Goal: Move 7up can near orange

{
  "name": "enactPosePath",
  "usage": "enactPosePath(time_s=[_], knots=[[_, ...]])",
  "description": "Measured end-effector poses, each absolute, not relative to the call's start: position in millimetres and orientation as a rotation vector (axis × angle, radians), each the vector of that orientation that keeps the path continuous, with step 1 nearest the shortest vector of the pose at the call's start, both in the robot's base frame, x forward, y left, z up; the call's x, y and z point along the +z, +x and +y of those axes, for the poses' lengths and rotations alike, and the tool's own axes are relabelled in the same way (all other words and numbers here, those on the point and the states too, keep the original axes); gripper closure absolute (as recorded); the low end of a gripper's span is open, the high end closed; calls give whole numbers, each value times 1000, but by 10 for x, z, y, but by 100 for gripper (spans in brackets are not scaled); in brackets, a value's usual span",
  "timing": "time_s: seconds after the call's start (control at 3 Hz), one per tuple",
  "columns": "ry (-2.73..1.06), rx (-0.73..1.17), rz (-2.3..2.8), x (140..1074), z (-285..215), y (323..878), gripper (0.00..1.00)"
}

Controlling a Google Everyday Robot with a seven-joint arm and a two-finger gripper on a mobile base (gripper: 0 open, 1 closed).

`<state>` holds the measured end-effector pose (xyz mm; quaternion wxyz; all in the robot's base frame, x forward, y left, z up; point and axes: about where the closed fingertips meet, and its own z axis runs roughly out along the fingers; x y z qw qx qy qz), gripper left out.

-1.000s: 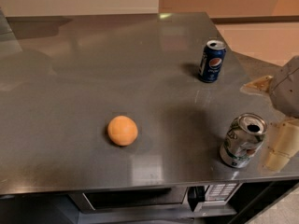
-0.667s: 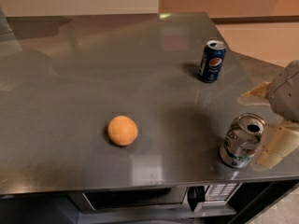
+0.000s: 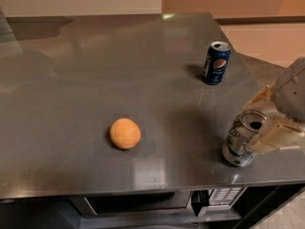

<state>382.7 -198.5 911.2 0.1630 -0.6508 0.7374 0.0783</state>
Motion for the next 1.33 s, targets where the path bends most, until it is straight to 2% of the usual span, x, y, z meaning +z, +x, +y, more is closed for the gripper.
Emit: enactPosePath(time_s=[0.33, 0.67, 1.33], knots=[[-1868, 224, 2062, 9260, -1713, 3883, 88], [-1896, 237, 2027, 9316, -1358, 3950, 100], [-1952, 299, 1995, 9203, -696, 4134, 100]])
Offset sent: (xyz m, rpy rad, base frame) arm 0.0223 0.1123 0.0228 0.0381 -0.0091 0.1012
